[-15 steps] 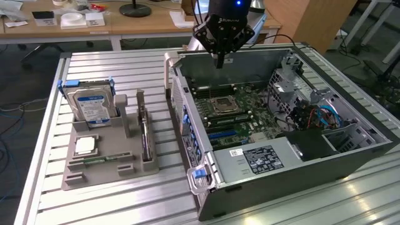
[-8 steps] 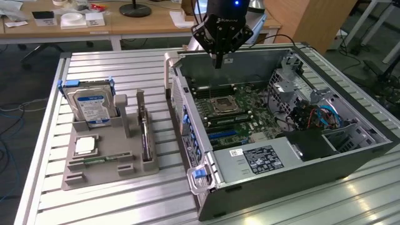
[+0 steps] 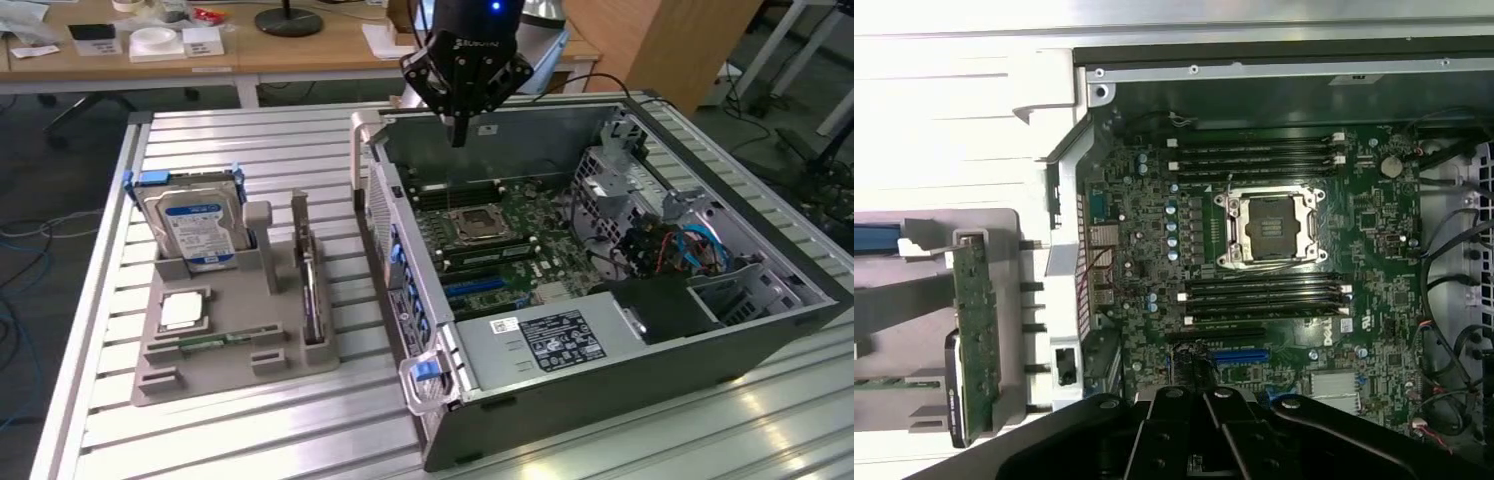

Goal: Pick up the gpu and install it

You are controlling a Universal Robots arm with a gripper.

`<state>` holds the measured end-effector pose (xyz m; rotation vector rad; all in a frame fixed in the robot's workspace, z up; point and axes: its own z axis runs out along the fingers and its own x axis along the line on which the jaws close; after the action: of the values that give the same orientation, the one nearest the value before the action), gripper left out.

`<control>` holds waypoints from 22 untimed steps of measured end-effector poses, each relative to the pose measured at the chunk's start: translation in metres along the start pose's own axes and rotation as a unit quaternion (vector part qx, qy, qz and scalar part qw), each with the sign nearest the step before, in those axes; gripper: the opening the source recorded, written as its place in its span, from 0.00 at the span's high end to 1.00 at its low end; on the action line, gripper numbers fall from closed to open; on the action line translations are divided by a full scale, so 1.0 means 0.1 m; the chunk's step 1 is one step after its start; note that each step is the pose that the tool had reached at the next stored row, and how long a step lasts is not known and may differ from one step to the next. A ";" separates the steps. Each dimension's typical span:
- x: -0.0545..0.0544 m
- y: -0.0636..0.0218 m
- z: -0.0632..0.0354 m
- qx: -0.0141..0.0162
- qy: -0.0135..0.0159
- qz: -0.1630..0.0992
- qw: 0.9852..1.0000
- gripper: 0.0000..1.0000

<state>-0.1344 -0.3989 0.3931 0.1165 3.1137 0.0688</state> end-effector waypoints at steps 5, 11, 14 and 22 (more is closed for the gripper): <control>0.06 -0.005 -0.001 0.000 0.000 0.000 1.000 0.89; 0.16 -0.012 -0.001 0.000 0.000 0.000 1.000 0.89; 0.21 -0.016 -0.002 0.000 0.000 0.000 1.000 0.89; 0.32 -0.024 -0.003 0.000 0.000 0.000 1.000 0.89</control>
<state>-0.1663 -0.3989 0.3925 0.1164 3.1136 0.0689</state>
